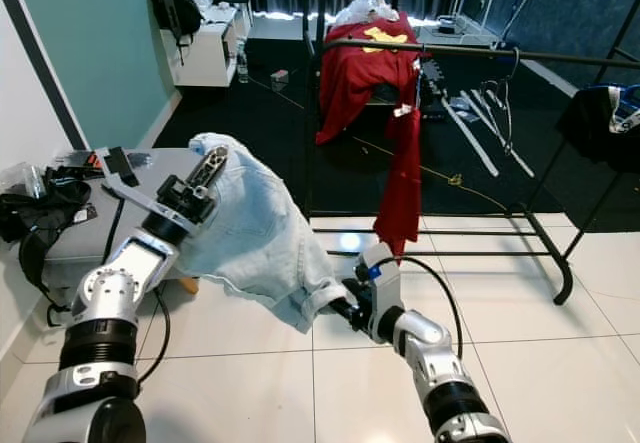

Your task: Hang hanger

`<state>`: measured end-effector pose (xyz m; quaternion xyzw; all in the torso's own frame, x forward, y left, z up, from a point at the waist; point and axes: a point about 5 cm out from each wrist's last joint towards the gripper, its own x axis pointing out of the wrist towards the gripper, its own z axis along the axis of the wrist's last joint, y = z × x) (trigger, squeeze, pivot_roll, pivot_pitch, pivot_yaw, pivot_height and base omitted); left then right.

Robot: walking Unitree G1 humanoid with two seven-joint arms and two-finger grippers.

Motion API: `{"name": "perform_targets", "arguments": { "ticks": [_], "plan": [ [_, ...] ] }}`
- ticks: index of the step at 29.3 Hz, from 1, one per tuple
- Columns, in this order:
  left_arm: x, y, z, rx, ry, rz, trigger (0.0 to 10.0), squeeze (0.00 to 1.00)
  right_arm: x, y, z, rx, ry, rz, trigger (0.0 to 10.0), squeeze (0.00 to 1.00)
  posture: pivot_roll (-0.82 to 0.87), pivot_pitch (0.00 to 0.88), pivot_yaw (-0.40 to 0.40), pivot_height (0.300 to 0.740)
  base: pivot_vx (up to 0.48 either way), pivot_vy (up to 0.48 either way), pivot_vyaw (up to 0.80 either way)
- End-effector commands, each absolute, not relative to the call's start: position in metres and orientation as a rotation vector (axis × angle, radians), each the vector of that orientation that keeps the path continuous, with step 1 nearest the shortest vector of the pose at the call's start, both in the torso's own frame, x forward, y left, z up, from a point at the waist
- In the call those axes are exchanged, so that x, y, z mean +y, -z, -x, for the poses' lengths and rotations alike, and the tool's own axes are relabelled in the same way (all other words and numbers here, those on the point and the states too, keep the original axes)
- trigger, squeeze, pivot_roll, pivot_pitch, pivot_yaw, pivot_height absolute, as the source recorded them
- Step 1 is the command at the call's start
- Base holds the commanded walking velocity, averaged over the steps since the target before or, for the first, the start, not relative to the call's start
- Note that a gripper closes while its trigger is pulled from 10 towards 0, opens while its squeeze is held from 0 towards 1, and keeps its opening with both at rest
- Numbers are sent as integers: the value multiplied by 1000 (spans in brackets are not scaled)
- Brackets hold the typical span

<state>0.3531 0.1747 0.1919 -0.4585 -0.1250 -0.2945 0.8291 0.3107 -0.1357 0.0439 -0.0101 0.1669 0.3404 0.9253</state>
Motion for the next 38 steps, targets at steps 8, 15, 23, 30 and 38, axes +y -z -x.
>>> {"name": "perform_targets", "arguments": {
  "ticks": [8,15,23,30,38],
  "plan": [
    [185,-199,-363,-309,507,943,0,0,-158,-6,-289,638,-630,64,10000,1000,-31,15,-38,740,0,0,0],
    [179,-203,-355,-255,727,768,0,0,-185,-20,-298,510,-503,53,10000,0,-30,12,-35,740,0,0,0],
    [164,-180,-332,20,1078,376,0,0,-232,-67,-323,205,-218,-55,10000,0,-26,6,-29,740,0,0,0],
    [162,-167,-328,115,1152,122,0,0,-235,-84,-330,117,-231,-76,10000,0,-22,1,-32,740,0,0,0],
    [158,-179,-328,17,1179,-283,0,0,-211,-90,-327,69,-547,-91,10000,0,-20,0,-32,740,0,0,0]
  ]
}}
